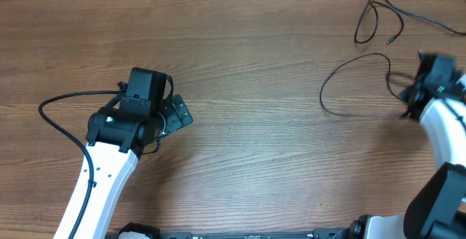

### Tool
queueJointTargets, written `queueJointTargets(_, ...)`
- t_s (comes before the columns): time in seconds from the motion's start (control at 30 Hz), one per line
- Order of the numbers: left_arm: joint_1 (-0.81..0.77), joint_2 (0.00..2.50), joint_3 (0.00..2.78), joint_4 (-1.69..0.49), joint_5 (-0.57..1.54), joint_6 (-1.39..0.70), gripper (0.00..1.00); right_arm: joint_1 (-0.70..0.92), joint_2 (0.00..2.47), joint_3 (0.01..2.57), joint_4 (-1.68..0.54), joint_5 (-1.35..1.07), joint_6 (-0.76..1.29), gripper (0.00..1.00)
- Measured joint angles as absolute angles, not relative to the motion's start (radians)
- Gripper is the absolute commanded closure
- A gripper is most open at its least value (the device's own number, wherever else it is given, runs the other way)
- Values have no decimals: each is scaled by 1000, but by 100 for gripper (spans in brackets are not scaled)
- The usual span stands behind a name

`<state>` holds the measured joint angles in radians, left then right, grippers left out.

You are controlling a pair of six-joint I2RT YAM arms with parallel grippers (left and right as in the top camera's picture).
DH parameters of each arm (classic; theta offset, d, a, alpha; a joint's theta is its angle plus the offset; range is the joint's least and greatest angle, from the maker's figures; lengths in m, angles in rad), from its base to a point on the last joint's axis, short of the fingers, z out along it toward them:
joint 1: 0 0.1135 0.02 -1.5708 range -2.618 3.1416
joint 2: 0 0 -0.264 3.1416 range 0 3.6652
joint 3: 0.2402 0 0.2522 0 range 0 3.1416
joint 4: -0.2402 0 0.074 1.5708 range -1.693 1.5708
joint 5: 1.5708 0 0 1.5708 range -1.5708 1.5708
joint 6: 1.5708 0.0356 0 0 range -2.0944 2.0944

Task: Untangle cables

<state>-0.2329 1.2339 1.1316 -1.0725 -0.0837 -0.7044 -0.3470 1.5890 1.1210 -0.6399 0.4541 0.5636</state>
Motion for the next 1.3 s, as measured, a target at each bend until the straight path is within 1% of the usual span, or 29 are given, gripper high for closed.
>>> queueJointTargets(0.1,-233,1234,1132,-1073,-84,-704,0,-347,1589,1241,-640,481,526,96)
queueJointTargets(0.2,-233,1234,1132,-1073,-83,-704,1,-347,1589,1309,-568,501,463,96)
queueJointTargets(0.4,-233,1234,1132,-1073,-83,-704,0,-349,1599,1317,-421,510,325,96)
queueJointTargets(0.47,-233,1234,1132,-1073,-83,-704,0,-353,1620,1317,-406,510,297,96)
queueJointTargets(0.5,-233,1234,1132,-1073,-83,-704,0,-355,1637,1317,-406,510,287,82)
queueJointTargets(0.53,-233,1234,1132,-1073,-83,-704,1,-359,1661,1317,-419,505,282,65)
queueJointTargets(0.6,-233,1234,1132,-1073,-83,-704,1,-360,1694,1317,-463,492,272,30)
queueJointTargets(0.63,-233,1234,1132,-1073,-83,-704,1,-360,1713,1316,-500,471,274,9)
queueJointTargets(0.67,-233,1234,1132,-1073,-83,-704,0,-360,1723,1316,-526,443,273,0)
queueJointTargets(0.77,-233,1234,1132,-1073,-84,-704,1,-360,1721,1316,-599,352,281,0)
queueJointTargets(0.9,-233,1234,1132,-1074,-84,-704,0,-360,1665,1316,-745,223,350,0)
queueJointTargets(1.1,-233,1234,1132,-1073,-84,-704,0,-360,1475,1316,-907,-60,408,0)
queueJointTargets(1.3,-233,1234,1132,-1073,-84,-704,1,-360,1288,1316,-982,-324,422,0)
